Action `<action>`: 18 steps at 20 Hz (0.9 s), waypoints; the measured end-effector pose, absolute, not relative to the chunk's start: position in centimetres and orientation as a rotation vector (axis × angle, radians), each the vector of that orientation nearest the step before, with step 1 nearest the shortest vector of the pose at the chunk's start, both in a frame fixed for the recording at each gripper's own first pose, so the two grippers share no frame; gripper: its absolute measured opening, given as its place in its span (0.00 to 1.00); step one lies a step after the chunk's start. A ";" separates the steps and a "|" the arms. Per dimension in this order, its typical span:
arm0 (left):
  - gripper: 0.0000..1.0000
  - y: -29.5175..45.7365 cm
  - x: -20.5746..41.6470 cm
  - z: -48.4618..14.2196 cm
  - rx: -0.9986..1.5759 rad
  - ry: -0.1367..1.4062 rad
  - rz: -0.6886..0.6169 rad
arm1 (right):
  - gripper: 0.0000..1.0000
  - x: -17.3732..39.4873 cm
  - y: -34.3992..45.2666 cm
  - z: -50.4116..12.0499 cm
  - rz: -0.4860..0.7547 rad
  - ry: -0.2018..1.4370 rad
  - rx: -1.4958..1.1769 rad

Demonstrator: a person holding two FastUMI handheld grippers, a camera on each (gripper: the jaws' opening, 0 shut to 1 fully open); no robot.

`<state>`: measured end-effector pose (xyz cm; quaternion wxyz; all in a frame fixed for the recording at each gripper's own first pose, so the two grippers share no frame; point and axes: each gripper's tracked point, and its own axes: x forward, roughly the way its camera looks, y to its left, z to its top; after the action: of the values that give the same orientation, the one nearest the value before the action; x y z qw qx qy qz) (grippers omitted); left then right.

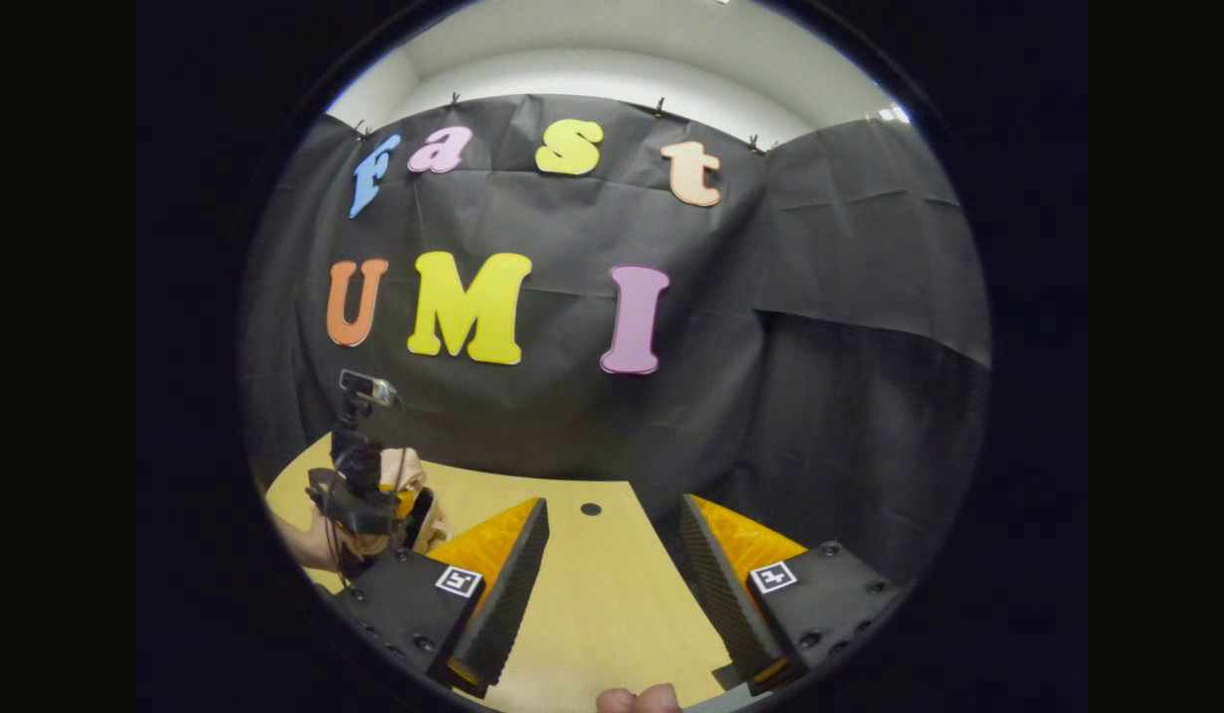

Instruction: First open the suitcase, pack the skin care products into it, and then close the suitcase.

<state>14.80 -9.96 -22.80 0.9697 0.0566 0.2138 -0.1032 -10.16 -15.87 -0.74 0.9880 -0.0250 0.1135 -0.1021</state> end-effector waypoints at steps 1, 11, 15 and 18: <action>0.05 -10.4 14.9 -24.4 0.163 0.455 -0.197 | 0.79 -10.4 -17.0 -1.1 -0.225 0.243 -0.050; 0.29 -12.8 13.9 -29.2 0.303 0.584 -0.185 | 0.80 -7.6 -18.2 -2.7 -0.190 0.270 -0.011; 0.61 -14.2 11.6 -28.3 0.231 0.633 -0.232 | 0.80 -4.9 -16.5 -2.0 -0.120 0.235 -0.013; 0.76 -13.1 10.9 -21.8 0.171 0.523 -0.236 | 0.79 -1.7 -13.5 -0.6 -0.039 0.196 -0.009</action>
<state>10.87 -13.05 -21.84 0.9556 0.0843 0.2574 -0.1161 -1.72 -13.47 -0.63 0.9950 -0.0044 0.0976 -0.0194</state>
